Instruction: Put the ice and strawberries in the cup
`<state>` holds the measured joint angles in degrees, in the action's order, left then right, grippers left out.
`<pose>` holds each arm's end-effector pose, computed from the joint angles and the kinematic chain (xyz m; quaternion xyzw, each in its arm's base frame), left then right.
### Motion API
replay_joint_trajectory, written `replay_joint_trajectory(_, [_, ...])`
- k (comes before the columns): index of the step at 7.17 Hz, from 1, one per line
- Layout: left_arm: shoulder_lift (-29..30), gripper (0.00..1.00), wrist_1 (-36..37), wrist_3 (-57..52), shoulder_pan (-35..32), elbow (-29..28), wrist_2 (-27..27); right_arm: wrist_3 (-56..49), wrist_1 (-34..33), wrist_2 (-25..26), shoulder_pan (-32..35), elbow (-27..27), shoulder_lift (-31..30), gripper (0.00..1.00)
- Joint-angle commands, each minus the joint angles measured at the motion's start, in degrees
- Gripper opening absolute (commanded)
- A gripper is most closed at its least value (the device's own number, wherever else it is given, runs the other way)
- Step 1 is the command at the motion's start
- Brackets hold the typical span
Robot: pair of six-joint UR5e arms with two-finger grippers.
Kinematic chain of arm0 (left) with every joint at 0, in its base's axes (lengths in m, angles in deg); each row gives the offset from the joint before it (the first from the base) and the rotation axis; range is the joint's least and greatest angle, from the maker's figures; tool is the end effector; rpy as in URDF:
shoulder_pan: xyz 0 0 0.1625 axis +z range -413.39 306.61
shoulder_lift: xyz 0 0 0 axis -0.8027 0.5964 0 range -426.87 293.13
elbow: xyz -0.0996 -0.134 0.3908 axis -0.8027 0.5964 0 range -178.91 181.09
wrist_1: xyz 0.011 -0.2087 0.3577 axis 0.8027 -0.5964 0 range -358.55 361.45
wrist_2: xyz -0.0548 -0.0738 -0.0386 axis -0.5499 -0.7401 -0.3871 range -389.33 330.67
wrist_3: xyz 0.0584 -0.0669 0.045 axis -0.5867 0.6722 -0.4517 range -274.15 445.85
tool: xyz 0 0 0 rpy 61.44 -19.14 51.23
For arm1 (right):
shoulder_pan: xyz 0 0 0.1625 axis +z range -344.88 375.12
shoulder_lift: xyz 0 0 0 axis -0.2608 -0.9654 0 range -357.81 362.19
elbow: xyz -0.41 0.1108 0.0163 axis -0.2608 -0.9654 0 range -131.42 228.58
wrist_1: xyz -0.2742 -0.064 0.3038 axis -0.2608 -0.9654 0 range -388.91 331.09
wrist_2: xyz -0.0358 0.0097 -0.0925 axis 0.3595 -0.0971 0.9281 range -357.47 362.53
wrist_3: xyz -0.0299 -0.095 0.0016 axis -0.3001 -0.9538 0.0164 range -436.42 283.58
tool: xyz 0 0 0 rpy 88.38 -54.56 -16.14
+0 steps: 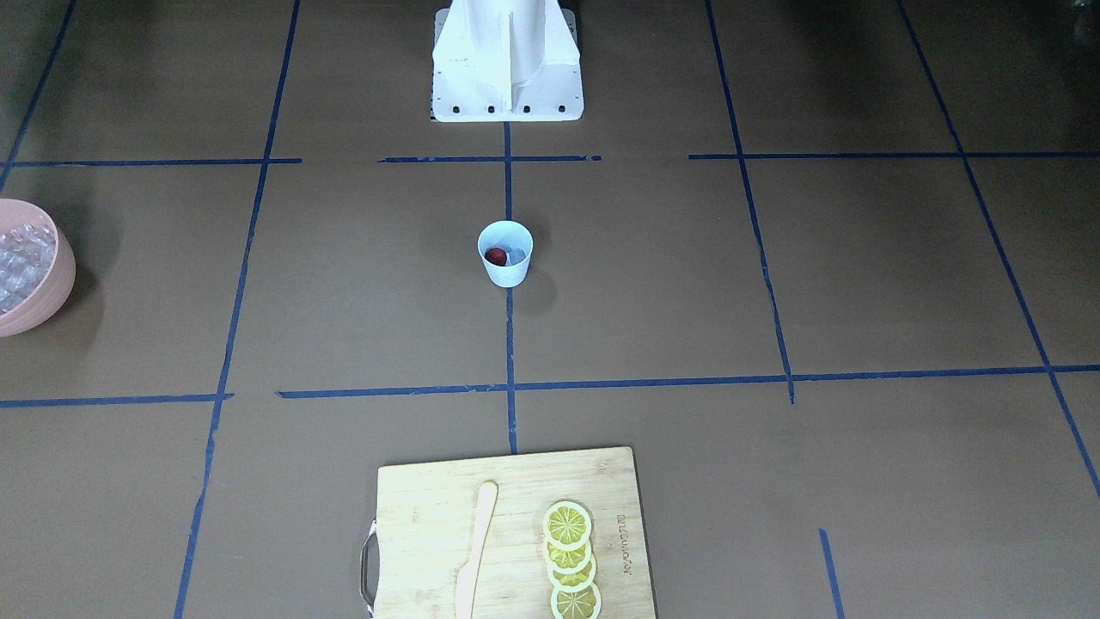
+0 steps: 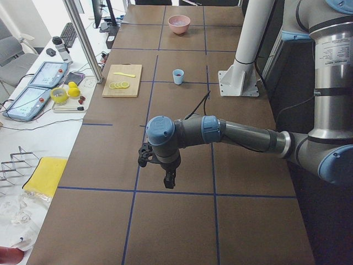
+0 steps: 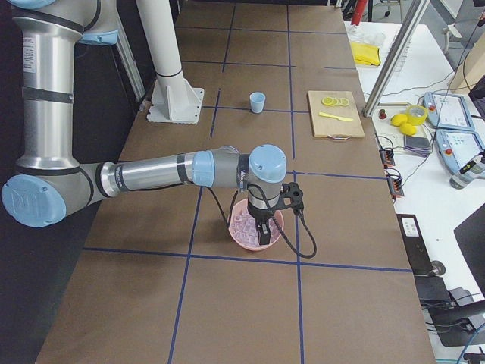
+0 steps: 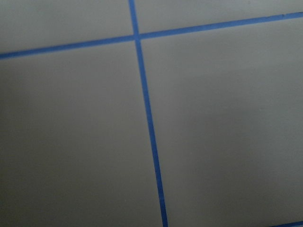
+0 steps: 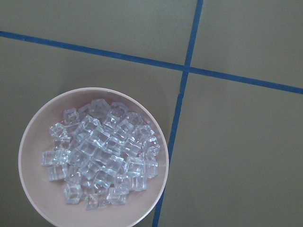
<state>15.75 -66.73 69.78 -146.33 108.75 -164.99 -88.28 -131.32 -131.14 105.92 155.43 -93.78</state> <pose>-0.0833 -0.4113 0.6021 -0.0277 0.3960 0.0660 0.9155 0.0706 -0.4377 0.5859 0.0288 -0.3710 -0.0845 0.9243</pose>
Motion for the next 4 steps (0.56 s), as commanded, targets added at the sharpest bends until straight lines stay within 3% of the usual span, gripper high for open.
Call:
replay_joint_trajectory(1, [-1.15, 1.0, 0.14, 0.25, 0.22, -0.25, 0.83, -0.09, 0.37, 0.34, -0.01, -0.41, -1.84, 1.0])
replay_joint_trajectory(4, [-1.76, 1.0, -3.7, 0.16, 0.22, 0.62, 0.05, 0.34, 0.46, 4.36, -0.71, -0.94, -1.67, 1.0])
